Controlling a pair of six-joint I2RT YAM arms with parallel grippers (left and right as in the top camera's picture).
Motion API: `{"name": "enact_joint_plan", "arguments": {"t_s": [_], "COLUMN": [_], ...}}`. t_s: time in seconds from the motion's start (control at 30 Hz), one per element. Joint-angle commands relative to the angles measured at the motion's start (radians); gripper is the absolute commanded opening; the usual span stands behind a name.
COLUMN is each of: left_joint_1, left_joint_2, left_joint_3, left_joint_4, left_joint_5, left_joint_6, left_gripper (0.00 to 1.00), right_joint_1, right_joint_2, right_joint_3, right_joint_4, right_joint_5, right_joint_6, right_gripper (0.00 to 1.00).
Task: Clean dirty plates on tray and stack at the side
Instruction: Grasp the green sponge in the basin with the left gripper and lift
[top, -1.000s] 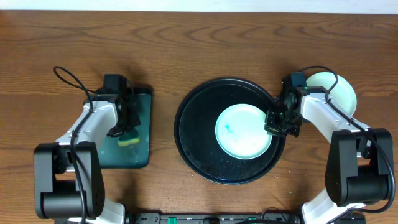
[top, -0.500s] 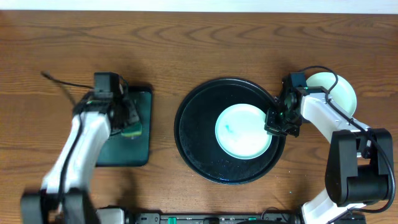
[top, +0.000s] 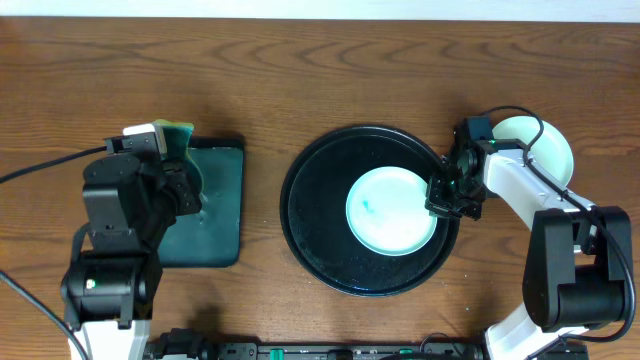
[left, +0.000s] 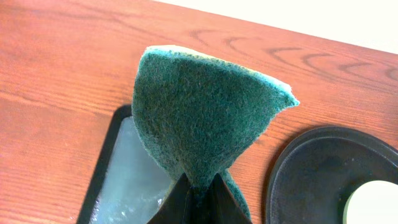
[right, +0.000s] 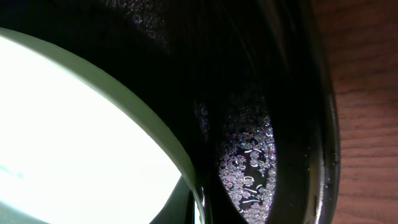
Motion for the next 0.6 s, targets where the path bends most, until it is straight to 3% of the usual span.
{"name": "enact_joint_plan", "arguments": {"t_s": [0.0,0.57], "left_joint_1": [0.0,0.0], "left_joint_2": [-0.008,0.019], "left_joint_3": [0.008,0.008], "left_joint_4": [0.007,0.01], "left_joint_5": [-0.012,-0.011], "left_joint_6": [0.043,0.042], "left_gripper": [0.07,0.07], "right_joint_1": [0.011,0.011], "right_joint_2": [0.028,0.028], "right_joint_3": [-0.016,-0.016], "right_joint_4": [0.041,0.048], "right_joint_5": [0.042,0.019], "right_joint_6": [0.028,0.01], "right_gripper": [0.01,0.01]}}
